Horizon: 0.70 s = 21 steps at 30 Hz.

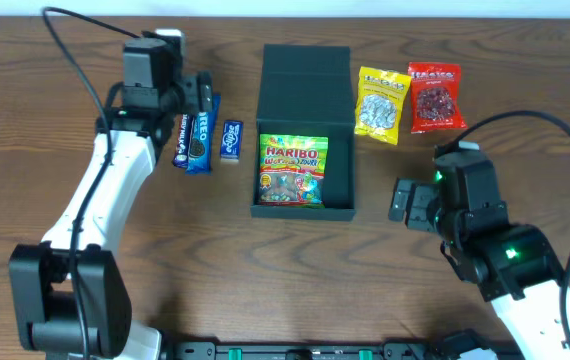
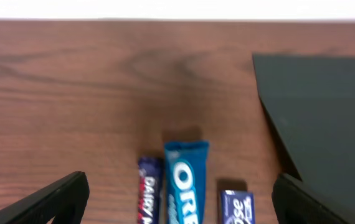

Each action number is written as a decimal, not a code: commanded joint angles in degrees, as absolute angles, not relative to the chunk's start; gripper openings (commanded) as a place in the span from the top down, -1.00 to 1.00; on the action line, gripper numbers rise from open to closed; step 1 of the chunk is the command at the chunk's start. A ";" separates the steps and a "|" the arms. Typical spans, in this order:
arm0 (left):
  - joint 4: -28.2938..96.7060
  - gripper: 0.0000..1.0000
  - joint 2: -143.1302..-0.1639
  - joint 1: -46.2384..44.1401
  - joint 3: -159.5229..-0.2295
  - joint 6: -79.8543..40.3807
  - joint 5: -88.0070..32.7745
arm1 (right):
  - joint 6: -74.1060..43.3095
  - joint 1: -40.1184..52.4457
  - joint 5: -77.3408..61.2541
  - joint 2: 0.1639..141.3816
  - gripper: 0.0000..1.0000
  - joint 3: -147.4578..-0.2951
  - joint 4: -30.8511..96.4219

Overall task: Pack container
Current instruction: 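Reach the left gripper to the blue Oreo pack and grasp it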

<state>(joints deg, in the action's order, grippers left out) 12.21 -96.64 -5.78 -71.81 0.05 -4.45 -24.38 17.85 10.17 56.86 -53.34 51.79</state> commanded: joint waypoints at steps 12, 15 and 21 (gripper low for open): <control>22.59 -0.91 -98.08 -6.57 -73.06 -0.82 -12.97 | -26.11 17.65 11.38 56.66 -0.98 -50.68 52.25; 25.89 -0.91 -98.61 -6.59 -72.58 -0.86 -13.61 | -26.13 17.65 11.38 56.69 -0.98 -50.68 52.25; 24.18 -0.97 -104.73 -6.79 -71.61 -0.86 -13.54 | -26.11 17.65 11.38 56.69 -0.99 -50.68 52.25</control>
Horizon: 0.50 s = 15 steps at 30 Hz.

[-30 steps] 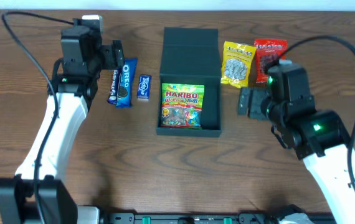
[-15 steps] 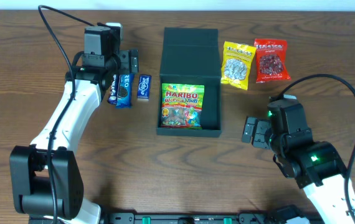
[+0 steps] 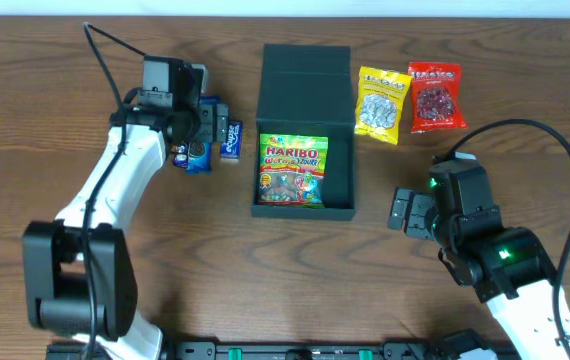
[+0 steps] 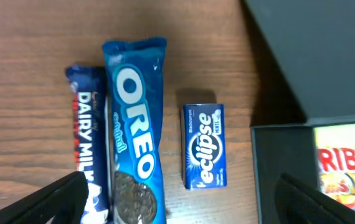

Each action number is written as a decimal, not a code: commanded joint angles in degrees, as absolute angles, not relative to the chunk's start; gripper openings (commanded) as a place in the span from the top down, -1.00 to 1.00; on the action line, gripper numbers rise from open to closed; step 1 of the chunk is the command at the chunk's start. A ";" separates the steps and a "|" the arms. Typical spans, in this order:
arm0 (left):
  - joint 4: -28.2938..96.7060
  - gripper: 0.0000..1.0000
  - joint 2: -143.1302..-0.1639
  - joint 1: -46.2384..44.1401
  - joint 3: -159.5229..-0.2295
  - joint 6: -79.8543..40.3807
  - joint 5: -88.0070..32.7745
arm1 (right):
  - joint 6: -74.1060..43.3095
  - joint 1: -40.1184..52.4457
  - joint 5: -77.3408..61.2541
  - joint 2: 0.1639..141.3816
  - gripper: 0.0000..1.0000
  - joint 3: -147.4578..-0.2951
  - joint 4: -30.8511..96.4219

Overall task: Pack container
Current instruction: 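Reach the left gripper to the blue Oreo pack and grasp it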

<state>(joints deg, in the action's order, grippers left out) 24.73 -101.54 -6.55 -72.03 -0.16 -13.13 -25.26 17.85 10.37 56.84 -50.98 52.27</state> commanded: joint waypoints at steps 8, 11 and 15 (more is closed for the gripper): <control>23.11 -0.82 -108.47 -6.79 -71.61 -0.86 -12.84 | -26.11 17.65 11.38 56.69 -0.98 -50.68 52.25; 23.09 -0.82 -108.47 -6.79 -71.61 -0.89 -10.39 | -26.11 17.65 11.38 56.69 -0.98 -50.68 52.25; 23.03 -0.82 -108.47 -6.79 -71.61 -0.84 -8.45 | -26.11 17.65 11.38 56.69 -0.99 -50.68 52.25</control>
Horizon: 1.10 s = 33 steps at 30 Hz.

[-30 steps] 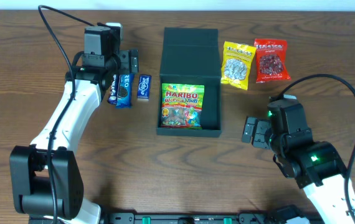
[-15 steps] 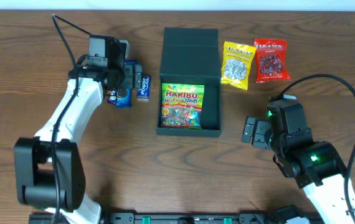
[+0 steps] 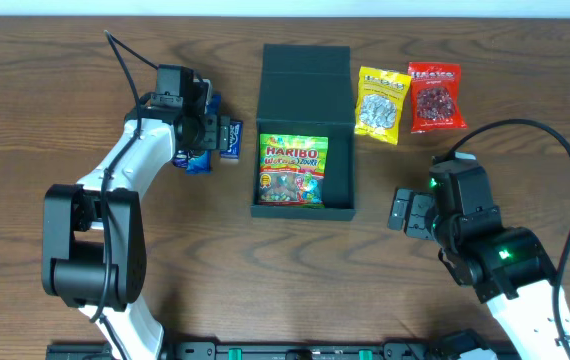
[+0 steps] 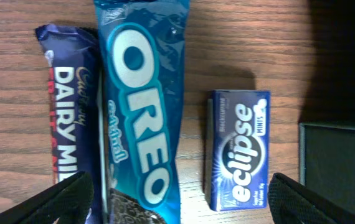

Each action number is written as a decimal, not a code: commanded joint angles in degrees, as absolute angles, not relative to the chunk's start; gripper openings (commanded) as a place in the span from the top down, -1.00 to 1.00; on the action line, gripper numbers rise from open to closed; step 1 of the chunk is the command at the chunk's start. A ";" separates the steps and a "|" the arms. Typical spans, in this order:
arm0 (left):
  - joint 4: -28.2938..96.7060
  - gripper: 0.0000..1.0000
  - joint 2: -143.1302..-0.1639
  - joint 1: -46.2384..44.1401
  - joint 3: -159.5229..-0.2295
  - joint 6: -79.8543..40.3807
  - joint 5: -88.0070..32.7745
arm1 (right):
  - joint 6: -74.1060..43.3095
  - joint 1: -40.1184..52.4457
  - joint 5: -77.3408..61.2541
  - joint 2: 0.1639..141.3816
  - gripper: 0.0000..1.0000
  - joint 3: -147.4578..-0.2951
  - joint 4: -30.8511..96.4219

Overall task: Pack container
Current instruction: 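Reach the left gripper to the blue Oreo pack and grasp it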

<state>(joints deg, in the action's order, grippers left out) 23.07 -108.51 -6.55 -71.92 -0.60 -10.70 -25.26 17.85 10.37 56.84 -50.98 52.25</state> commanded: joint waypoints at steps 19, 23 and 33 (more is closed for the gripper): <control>18.37 -0.15 -113.36 -6.79 -71.61 -0.84 -8.36 | -26.11 17.65 11.38 56.69 -0.98 -50.68 52.25; 17.91 -0.07 -114.74 -6.79 -71.61 -0.86 -8.40 | -26.11 17.65 11.38 56.69 -0.99 -50.68 52.25; 17.58 0.23 -115.07 -6.79 -71.64 -0.97 -5.41 | -26.11 17.65 11.38 56.69 -0.99 -50.68 52.25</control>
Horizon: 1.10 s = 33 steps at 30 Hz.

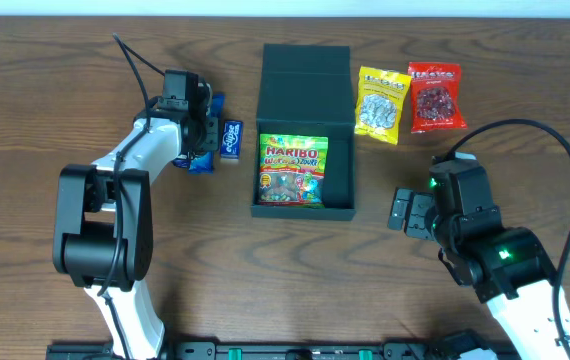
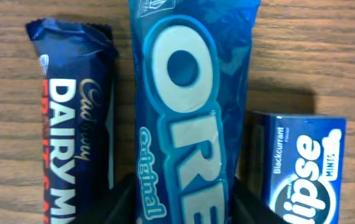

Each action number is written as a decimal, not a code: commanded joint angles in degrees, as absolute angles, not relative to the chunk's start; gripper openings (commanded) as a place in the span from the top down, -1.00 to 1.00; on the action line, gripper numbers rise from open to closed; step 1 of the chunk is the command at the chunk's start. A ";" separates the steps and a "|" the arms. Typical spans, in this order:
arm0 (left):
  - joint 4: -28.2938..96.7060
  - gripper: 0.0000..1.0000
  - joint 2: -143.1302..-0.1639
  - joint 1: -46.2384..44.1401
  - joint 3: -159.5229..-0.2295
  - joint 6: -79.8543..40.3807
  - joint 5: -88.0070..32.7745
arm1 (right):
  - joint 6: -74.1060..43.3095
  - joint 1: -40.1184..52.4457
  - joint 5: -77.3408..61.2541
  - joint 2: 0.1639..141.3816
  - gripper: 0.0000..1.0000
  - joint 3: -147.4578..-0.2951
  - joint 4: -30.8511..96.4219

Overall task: Pack container
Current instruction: 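Reach the left gripper to the blue Oreo pack and grasp it, then carry the Oreo pack into the box beside the Haribo bag, release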

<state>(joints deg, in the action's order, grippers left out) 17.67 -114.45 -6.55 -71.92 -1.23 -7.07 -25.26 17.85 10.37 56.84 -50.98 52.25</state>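
Observation:
An open black box (image 1: 303, 207) stands mid-table with a Haribo bag (image 1: 293, 170) inside. Left of it lie a Dairy Milk bar (image 2: 71, 124), a blue Oreo pack (image 2: 190, 93) and an Eclipse mints tin (image 2: 302, 162). My left gripper (image 2: 184, 208) is down on the Oreo pack, with its dark fingers (image 2: 124, 202) pressed against the pack's two long sides. In the overhead view the left gripper (image 1: 201, 130) covers most of the pack. Right of the box, my right gripper (image 1: 402, 208) rests low with nothing between its fingers.
The box's lid (image 1: 305, 85) lies flat behind it. A yellow snack bag (image 1: 382, 104) and a red snack bag (image 1: 435, 97) lie at the back right. The Eclipse tin (image 1: 231, 139) sits between the Oreo pack and the box wall.
My left gripper has come lower onto the Oreo pack, and its fingers, then wide apart, now press on the pack's sides. The right arm has not moved.
My left gripper stood open behind the three blue snacks, looking along the table. It then pointed down over them, open, with the Oreo pack between its wide fingers. It got closer at each moment and now grips the pack. The right arm barely moved.

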 commanded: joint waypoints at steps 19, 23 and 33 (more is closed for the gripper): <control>28.29 0.89 -112.68 -7.09 -83.02 -3.03 -5.30 | -26.11 17.65 11.38 56.69 -0.98 -50.68 52.25; 32.69 0.89 -112.68 -8.38 -87.96 -3.03 -5.32 | -26.11 17.65 11.38 56.69 -0.98 -50.68 52.25; 39.90 0.89 -112.66 -15.25 -96.40 -9.63 -5.34 | -26.11 17.65 11.38 56.69 -0.99 -50.68 52.25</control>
